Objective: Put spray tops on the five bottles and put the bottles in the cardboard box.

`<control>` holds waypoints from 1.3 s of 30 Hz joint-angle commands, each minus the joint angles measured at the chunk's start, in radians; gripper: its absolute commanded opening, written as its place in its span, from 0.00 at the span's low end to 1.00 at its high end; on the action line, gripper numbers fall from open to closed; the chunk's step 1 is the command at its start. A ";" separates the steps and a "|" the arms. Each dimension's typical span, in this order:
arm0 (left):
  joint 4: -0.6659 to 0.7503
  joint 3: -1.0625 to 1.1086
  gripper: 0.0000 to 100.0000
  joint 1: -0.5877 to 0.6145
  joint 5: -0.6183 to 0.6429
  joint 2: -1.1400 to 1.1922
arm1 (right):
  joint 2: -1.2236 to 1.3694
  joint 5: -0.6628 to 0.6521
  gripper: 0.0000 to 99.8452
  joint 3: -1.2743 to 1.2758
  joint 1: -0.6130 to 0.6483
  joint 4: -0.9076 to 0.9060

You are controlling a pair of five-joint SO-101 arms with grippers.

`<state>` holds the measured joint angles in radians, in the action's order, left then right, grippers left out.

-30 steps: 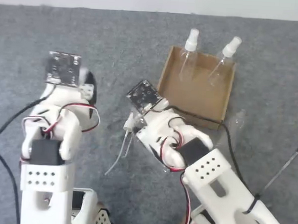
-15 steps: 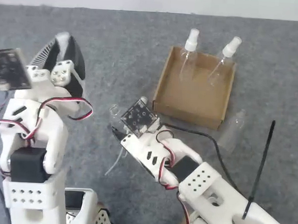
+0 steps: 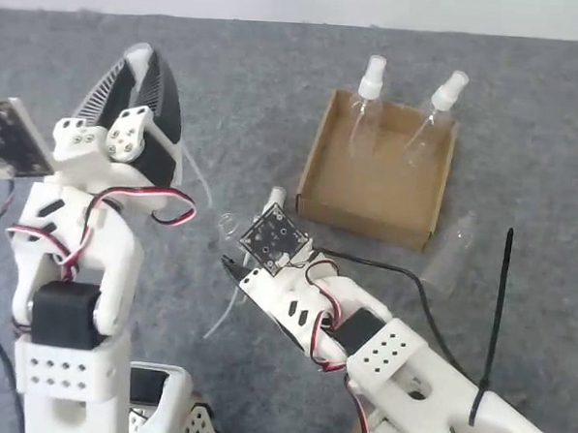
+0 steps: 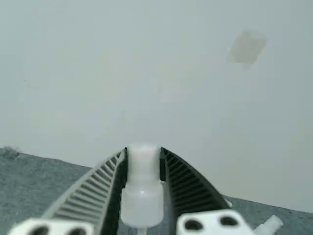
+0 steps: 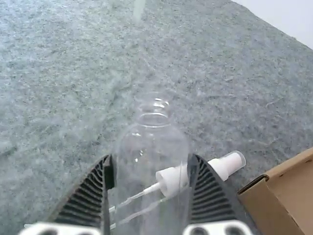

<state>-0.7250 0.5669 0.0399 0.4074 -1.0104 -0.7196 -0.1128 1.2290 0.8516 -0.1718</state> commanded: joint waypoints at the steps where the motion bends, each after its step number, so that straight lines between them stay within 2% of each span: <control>1: 0.074 0.022 0.01 -0.008 0.005 -0.020 | -0.054 0.011 0.01 -0.018 -0.001 0.024; 12: 0.098 0.041 0.01 -0.017 0.011 -0.021 | -0.335 0.011 0.01 0.080 0.004 0.013; 17: 0.057 0.031 0.01 -0.061 0.009 -0.028 | -0.331 0.011 0.01 0.084 -0.001 0.013; 22: 0.051 -0.015 0.01 -0.055 0.005 -0.029 | -0.326 0.011 0.01 0.089 -0.002 0.013; 28: -0.051 -0.119 0.01 -0.063 0.003 -0.029 | -0.334 0.011 0.01 0.104 -0.002 0.013; 33: -0.092 -0.113 0.01 -0.064 0.003 -0.028 | -0.334 0.011 0.01 0.104 -0.002 0.013; 39: 0.032 0.038 0.01 -0.064 0.003 -0.028 | -0.334 0.011 0.01 0.104 -0.002 0.013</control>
<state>-0.7618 0.5685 -0.0199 0.4074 -1.0196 -1.0157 -0.1128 1.3410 0.8500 -0.1718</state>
